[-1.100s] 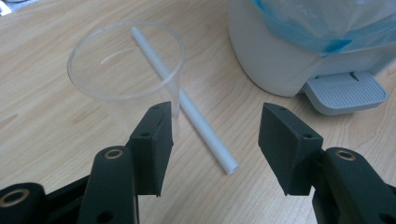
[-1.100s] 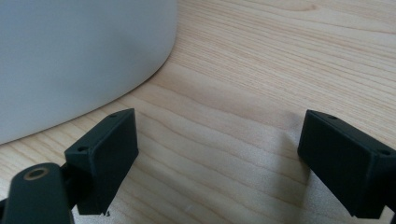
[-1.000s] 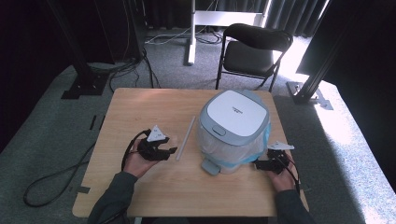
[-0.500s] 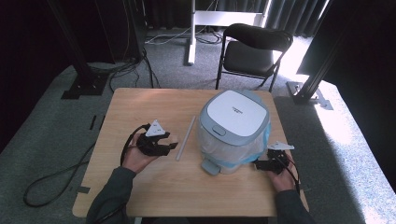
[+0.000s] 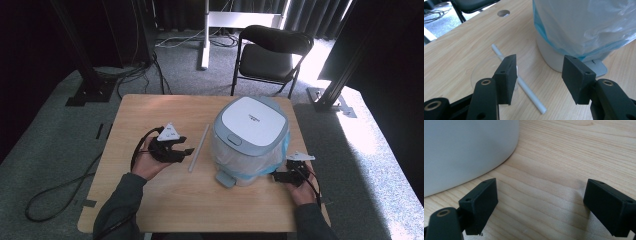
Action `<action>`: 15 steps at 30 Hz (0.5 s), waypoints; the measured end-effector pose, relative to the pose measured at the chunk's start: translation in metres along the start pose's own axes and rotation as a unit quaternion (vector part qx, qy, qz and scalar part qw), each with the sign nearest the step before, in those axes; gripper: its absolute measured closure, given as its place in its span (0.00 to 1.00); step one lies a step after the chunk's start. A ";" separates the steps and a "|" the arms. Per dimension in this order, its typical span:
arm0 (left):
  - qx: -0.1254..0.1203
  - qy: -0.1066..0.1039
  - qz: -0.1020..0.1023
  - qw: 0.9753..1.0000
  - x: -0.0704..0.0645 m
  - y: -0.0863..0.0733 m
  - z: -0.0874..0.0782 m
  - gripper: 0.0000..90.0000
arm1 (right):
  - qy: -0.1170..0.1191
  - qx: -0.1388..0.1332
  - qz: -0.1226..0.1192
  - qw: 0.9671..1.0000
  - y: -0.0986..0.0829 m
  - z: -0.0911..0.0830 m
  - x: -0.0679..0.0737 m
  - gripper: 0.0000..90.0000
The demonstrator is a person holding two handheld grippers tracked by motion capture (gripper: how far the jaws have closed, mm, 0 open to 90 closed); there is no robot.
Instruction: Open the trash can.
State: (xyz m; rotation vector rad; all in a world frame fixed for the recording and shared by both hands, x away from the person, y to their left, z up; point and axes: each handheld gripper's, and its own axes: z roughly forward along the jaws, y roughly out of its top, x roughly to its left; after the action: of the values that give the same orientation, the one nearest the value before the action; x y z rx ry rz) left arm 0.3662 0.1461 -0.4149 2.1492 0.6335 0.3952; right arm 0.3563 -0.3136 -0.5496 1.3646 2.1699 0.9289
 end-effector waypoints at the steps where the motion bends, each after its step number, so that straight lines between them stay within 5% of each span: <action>1: 0.000 -0.001 0.002 1.000 0.000 0.001 0.000 0.51 | 0.000 0.000 0.000 1.000 0.000 0.000 0.000 0.12; 15: -0.013 -0.013 0.019 1.000 -0.002 0.020 -0.008 0.51 | 0.000 0.000 0.000 1.000 0.000 0.000 0.000 0.12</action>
State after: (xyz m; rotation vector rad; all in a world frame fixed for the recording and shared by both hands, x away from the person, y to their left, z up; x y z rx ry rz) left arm 0.3670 0.1392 -0.3941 2.1402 0.5695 0.3935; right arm 0.3563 -0.3136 -0.5496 1.3649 2.1699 0.9287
